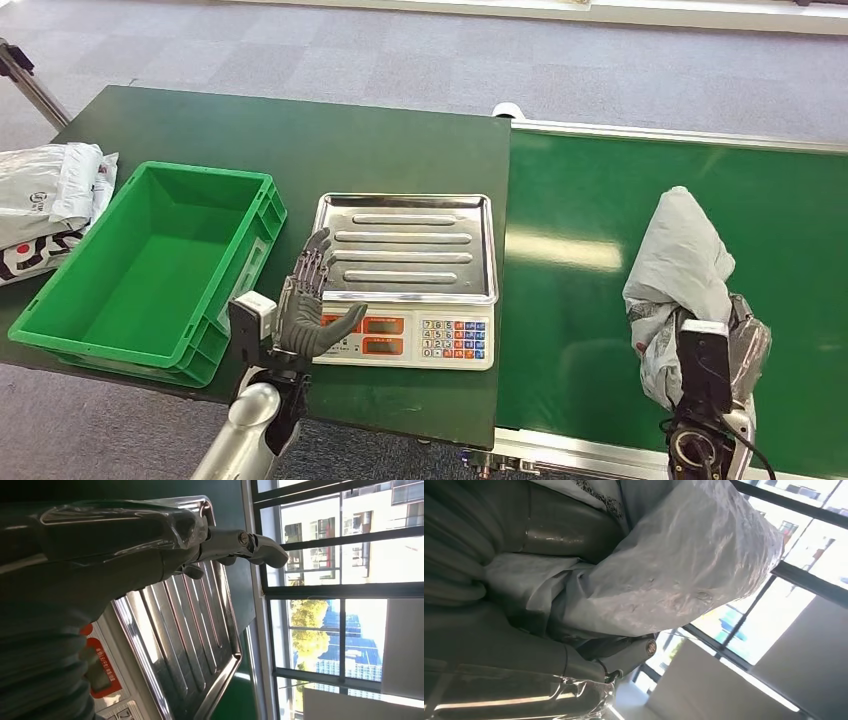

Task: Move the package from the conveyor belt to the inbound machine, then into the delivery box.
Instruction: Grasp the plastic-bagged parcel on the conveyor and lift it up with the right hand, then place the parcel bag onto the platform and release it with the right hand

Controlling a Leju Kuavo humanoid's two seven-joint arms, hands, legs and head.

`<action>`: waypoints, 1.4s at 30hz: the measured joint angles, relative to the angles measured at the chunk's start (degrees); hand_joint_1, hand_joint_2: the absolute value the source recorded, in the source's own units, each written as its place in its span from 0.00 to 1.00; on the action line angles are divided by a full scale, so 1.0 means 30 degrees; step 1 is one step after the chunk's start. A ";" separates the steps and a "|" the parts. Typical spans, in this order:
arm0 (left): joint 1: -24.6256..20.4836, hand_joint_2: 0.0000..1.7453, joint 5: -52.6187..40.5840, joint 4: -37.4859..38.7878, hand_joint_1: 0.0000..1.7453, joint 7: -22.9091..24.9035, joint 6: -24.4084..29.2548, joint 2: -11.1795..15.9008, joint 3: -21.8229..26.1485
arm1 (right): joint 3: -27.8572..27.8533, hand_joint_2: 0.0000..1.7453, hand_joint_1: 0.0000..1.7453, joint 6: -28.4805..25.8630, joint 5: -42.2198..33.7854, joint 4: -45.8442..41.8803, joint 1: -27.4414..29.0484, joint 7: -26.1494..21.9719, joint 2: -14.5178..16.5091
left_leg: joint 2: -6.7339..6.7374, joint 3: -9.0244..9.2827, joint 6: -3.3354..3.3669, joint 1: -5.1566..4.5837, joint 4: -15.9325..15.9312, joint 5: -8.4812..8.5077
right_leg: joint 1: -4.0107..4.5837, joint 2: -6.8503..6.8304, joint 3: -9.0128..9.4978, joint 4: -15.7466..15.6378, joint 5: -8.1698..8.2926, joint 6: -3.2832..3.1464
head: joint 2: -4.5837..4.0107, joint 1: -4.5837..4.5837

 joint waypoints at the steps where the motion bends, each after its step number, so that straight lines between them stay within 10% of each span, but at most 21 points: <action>1: -0.0016 1.00 0.0022 0.0002 0.00 -0.0015 0.0009 0.0000 -0.0024 | 0.0205 1.00 1.00 -0.0020 0.0392 -0.0304 -0.0147 0.0009 -0.0153 | 0.0001 0.0000 0.0000 0.0000 0.0000 0.0000 | 0.0000 0.0001 -0.0001 0.0000 0.0001 0.0000 | 0.0000 0.0002; 22: -0.1366 1.00 0.0599 0.0780 0.00 -0.0220 -0.0286 0.0199 -0.0708 | 1.1375 1.00 1.00 -0.0497 0.9113 0.0378 -0.5543 0.1044 -0.2814 | 0.0016 -0.0040 0.0009 0.0003 -0.0002 0.0020 | 0.0006 0.0021 -0.0028 0.0010 0.0021 -0.0001 | 0.0000 0.0000; 31: -0.1827 1.00 0.0856 0.1180 0.00 -0.0259 -0.0202 0.0359 -0.1035 | 1.6977 1.00 1.00 -0.0966 0.9815 0.5486 -0.9081 0.1647 -0.2133 | 0.0000 -0.0062 0.0021 0.0004 0.0002 0.0039 | 0.0008 -0.0004 -0.0048 0.0014 0.0028 -0.0003 | 0.0000 0.0002; 42: -0.1914 1.00 0.1109 0.1370 0.00 -0.0040 -0.0222 0.0587 -0.1054 | 1.9432 1.00 1.00 0.0365 1.0139 1.0492 -1.1380 0.3286 -0.0981 | 0.0001 -0.0067 0.0021 0.0004 0.0005 0.0039 | 0.0008 0.0001 -0.0056 0.0014 0.0031 -0.0003 | 0.0000 0.0005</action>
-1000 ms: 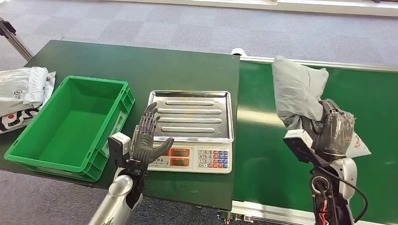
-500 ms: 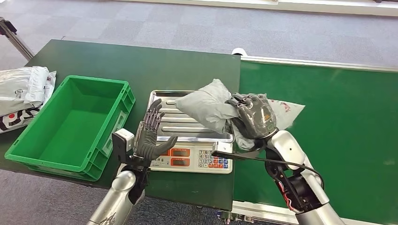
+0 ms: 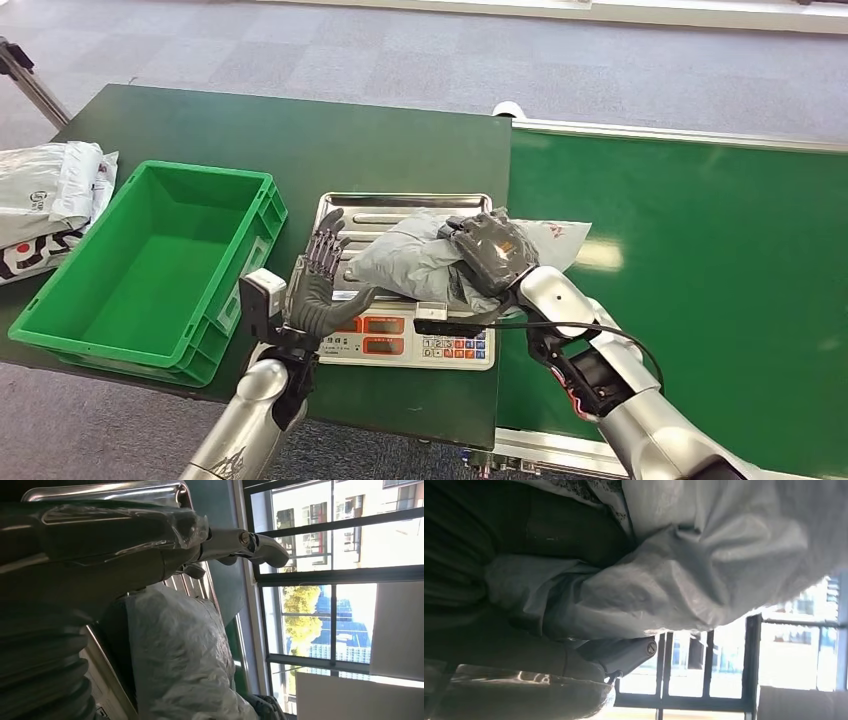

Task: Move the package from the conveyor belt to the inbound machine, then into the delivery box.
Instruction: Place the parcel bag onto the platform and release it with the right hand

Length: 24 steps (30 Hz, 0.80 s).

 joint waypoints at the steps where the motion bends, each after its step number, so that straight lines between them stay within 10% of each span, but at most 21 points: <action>1: 0.0087 1.00 0.0007 -0.0004 0.00 0.0033 -0.0013 0.0038 0.0004 | 0.0231 1.00 1.00 0.0069 0.0191 0.0514 -0.0239 0.0346 0.0087 | 0.0000 0.0003 0.0000 0.0000 0.0000 0.0000 | 0.0000 0.0000 0.0001 0.0000 0.0001 0.0000 | 0.0000 0.0000; 24: 0.0096 1.00 0.0634 0.0153 0.00 -0.0647 -0.0648 0.0084 -0.0047 | 0.0920 1.00 1.00 -0.5315 -0.1576 0.3462 -0.0448 -0.3560 0.1738 | 0.0012 -0.0002 0.0000 0.0001 0.0001 0.0001 | 0.0002 0.0014 -0.0022 0.0000 0.0002 0.0001 | 0.0000 0.0000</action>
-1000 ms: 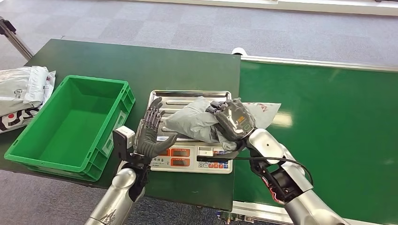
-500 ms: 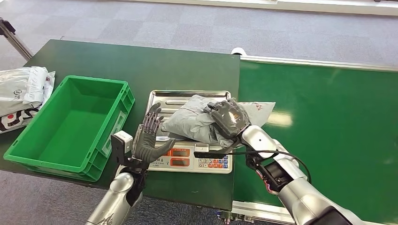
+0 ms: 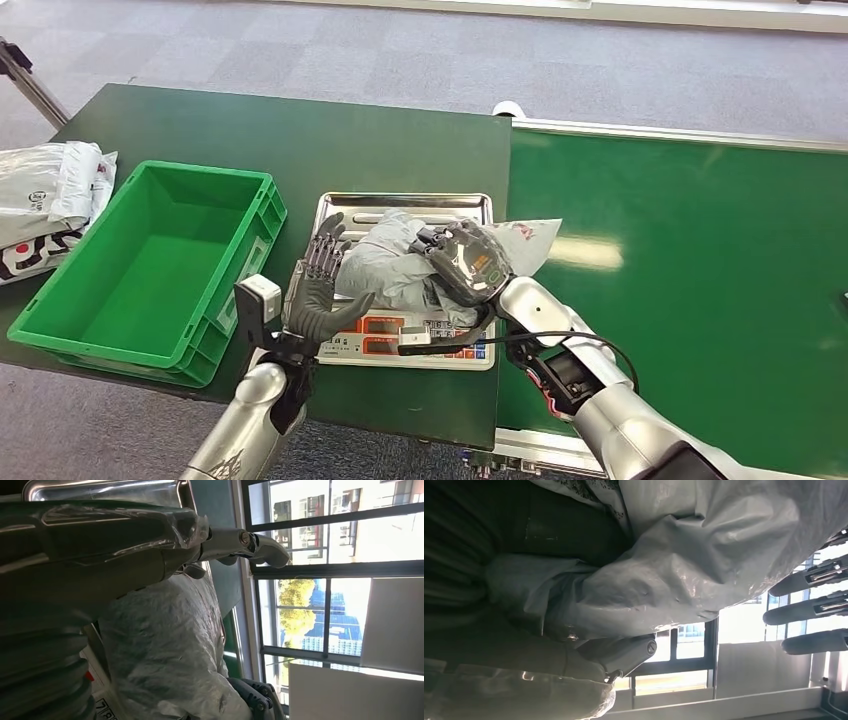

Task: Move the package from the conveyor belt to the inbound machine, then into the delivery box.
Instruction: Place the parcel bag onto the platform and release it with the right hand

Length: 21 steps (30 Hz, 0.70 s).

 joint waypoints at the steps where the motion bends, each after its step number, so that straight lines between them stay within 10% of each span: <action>1: -0.0021 1.00 0.0000 0.0024 0.00 0.0000 0.0000 -0.0011 -0.0002 | -0.0002 1.00 1.00 -0.0018 0.0000 0.0060 0.0000 -0.0005 0.0036 | 0.0000 0.0000 0.0000 0.0000 0.0000 0.0000 | 0.0000 0.0000 0.0000 0.0000 0.0000 0.0000 | 0.0000 0.0000; 7: -0.0075 1.00 0.0197 0.0075 0.00 -0.0248 -0.0117 -0.0033 0.0000 | 0.0057 1.00 1.00 0.1117 0.0592 0.0690 -0.0141 0.0299 0.0353 | 0.0005 0.0000 0.0000 0.0000 0.0000 -0.0001 | -0.0001 0.0004 0.0001 0.0000 0.0000 0.0000 | 0.0000 0.0000; 14: -0.0160 1.00 0.0782 0.0077 0.00 -0.0346 -0.0506 -0.0027 0.0049 | 0.0714 1.00 0.99 0.6635 0.1763 0.2555 -0.0989 0.2372 0.1331 | 0.0083 0.0106 -0.0005 0.0004 -0.0011 -0.0007 | 0.0005 0.0080 0.0065 -0.0001 0.0004 -0.0009 | 0.0000 -0.0007; 18: -0.0184 1.00 0.0825 0.0077 0.00 -0.0319 -0.0506 -0.0022 0.0051 | 0.0916 1.00 0.00 0.7662 0.1403 0.3115 -0.1406 0.3217 0.1617 | 0.0116 0.0229 -0.0010 0.0004 -0.0018 -0.0018 | 0.0007 0.0118 0.0175 -0.0005 0.0003 -0.0014 | 0.0000 -0.0002; 21: -0.0183 1.00 0.0900 0.0077 0.00 -0.0279 -0.0488 -0.0002 0.0056 | 0.0758 1.00 0.00 0.6194 0.0585 0.3206 -0.1302 0.2890 0.1506 | 0.0112 0.0234 0.0001 0.0003 -0.0016 0.0003 | 0.0006 0.0116 0.0190 -0.0006 0.0039 -0.0011 | 0.0000 0.0002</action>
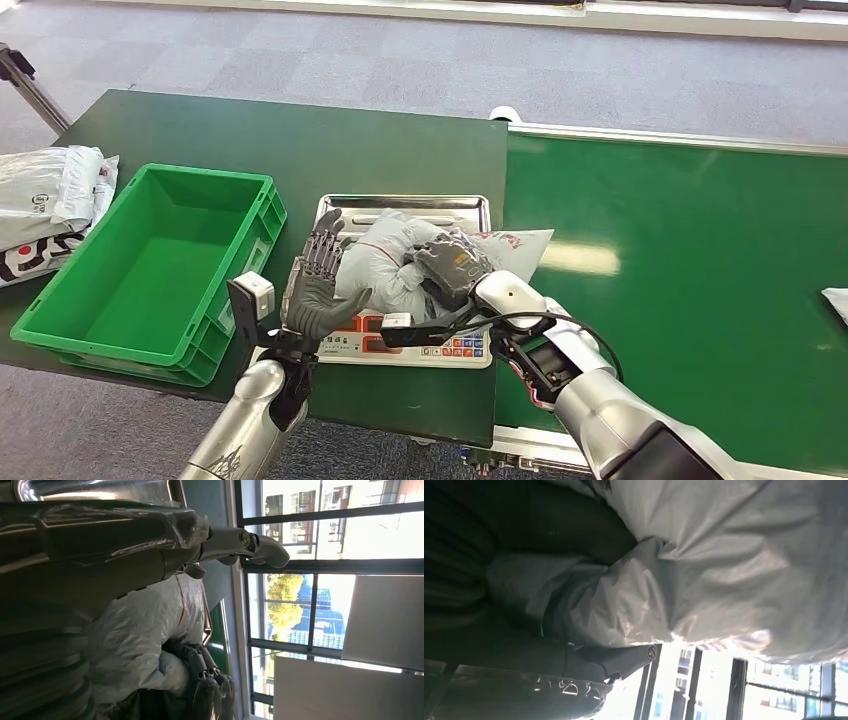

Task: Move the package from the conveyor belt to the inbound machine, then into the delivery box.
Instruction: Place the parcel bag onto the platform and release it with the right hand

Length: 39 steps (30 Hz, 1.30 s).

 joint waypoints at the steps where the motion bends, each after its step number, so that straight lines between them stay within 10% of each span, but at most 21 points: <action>1: 0.0000 1.00 0.0031 0.0000 0.00 0.0009 0.0020 0.0013 0.0000 | -0.0156 1.00 0.00 -0.0720 -0.0336 -0.0029 0.0093 -0.0224 -0.0080 | 0.0000 -0.0006 0.0005 -0.0001 0.0002 0.0011 | -0.0001 0.0000 -0.0003 0.0000 0.0017 0.0002 | 0.0000 0.0002; 29: 0.0047 1.00 0.0069 0.0000 0.00 0.0060 0.0211 0.0075 0.0007 | -0.4110 1.00 0.00 -0.2589 -0.4519 -0.3197 0.2136 -0.2443 -0.1068 | -0.0014 -0.0198 0.0013 -0.0001 0.0012 0.0036 | -0.0002 -0.0006 -0.0185 0.0002 0.0044 0.0008 | 0.0000 -0.0004; 39: 0.0262 1.00 0.0109 -0.0046 0.00 0.0282 0.0543 0.0067 0.0007 | -0.7648 1.00 0.00 -0.1245 -1.1362 -0.7471 0.5520 -0.4951 -0.1159 | -0.0034 -0.0254 0.0014 -0.0002 0.0013 0.0035 | -0.0003 -0.0012 -0.0228 0.0001 0.0043 0.0009 | 0.0000 -0.0004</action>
